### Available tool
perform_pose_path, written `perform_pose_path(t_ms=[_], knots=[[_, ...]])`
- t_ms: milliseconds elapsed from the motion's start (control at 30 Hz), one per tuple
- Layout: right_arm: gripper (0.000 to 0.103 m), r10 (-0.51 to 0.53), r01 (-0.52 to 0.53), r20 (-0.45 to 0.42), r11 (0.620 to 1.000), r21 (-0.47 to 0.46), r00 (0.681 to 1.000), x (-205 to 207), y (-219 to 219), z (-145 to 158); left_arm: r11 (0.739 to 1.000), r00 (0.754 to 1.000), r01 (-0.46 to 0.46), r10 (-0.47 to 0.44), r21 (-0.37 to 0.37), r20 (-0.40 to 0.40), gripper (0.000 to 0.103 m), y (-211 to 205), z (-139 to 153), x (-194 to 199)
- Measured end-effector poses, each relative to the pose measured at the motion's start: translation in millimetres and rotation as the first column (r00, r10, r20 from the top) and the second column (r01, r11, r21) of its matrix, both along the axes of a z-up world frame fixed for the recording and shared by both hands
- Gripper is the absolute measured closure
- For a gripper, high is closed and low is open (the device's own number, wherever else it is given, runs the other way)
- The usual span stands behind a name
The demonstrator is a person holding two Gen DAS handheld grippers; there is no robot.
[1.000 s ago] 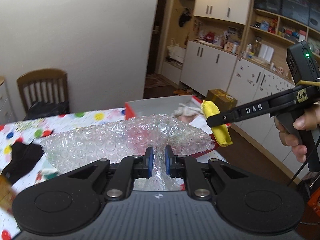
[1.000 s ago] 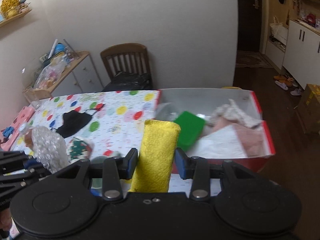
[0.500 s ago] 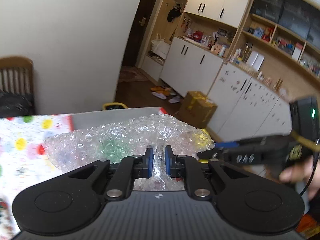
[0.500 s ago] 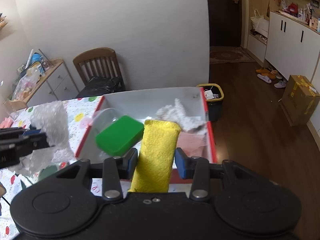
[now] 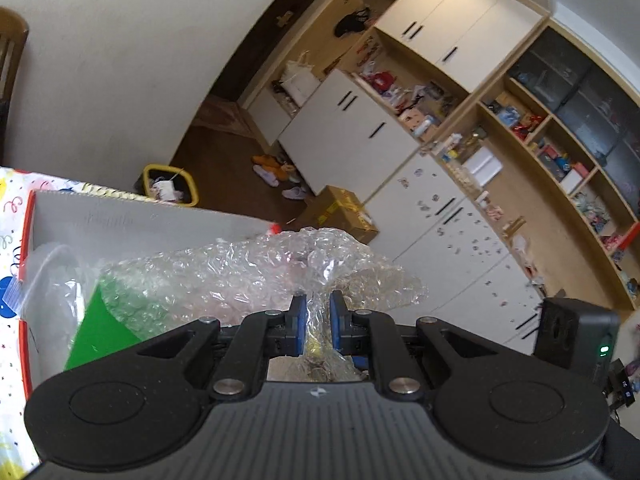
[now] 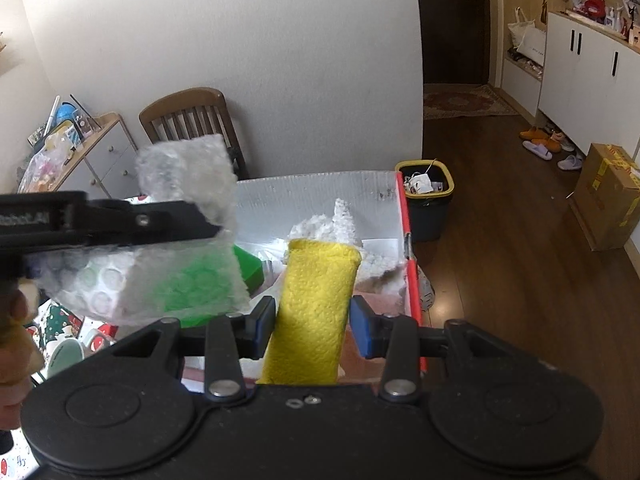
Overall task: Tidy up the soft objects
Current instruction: 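Lower both items into the box and open both grippers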
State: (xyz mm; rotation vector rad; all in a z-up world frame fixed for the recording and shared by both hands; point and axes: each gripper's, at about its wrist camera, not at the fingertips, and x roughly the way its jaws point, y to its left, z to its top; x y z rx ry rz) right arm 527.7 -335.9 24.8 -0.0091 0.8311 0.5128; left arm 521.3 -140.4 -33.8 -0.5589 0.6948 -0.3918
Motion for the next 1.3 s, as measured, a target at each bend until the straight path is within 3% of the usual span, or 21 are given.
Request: perform_pose_path(t_ms=[500,767,1033,1133,1167,1200,1267,1300], knots=[[0.064,0.038,-0.042,-0.084,0.998,-0.038,0.996,44.4,44.0,-41.5,0.980,0.976,-0.111,0.140,0.167,-0.169,0.091,48.4,-59.4,13.5],[0.063,0.050,-0.061,-0.129,0.995,-0.085,0.990,52.9,53.2,-63.2,0.971,0.974,-0.107,0.146,0.215,-0.174,0.091,48.4,-60.0,9.0],[0.057,0.058,-0.065,-0.119,0.997,-0.051,0.991,48.4,41.8,-60.5,0.961,0.978,-0.080,0.126,0.264,-0.165,0.087,31.4,-47.5,11.0],[0.055,0.059,-0.064,-0.110,0.997,-0.038,0.992,46.0,35.9,-55.9,0.960,0.979,-0.073,0.120,0.270,-0.162,0.076,27.5,-43.9,8.8],[0.054,0.060,-0.064,-0.105,0.997,-0.037,0.993,44.7,35.0,-54.1,0.960,0.980,-0.071,0.117,0.271,-0.161,0.068,27.1,-43.5,8.5],[0.054,0.061,-0.065,-0.101,0.997,-0.036,0.993,42.8,33.5,-52.0,0.960,0.981,-0.069,0.115,0.270,-0.158,0.053,26.0,-42.2,7.0],[0.053,0.064,-0.067,-0.093,0.997,-0.031,0.994,39.7,32.8,-48.0,0.958,0.982,-0.080,0.124,0.275,-0.146,0.037,23.8,-38.5,3.0],[0.053,0.064,-0.067,-0.090,0.997,-0.028,0.994,37.8,30.9,-45.9,0.957,0.982,-0.085,0.127,0.278,-0.139,0.037,23.0,-36.5,0.8]])
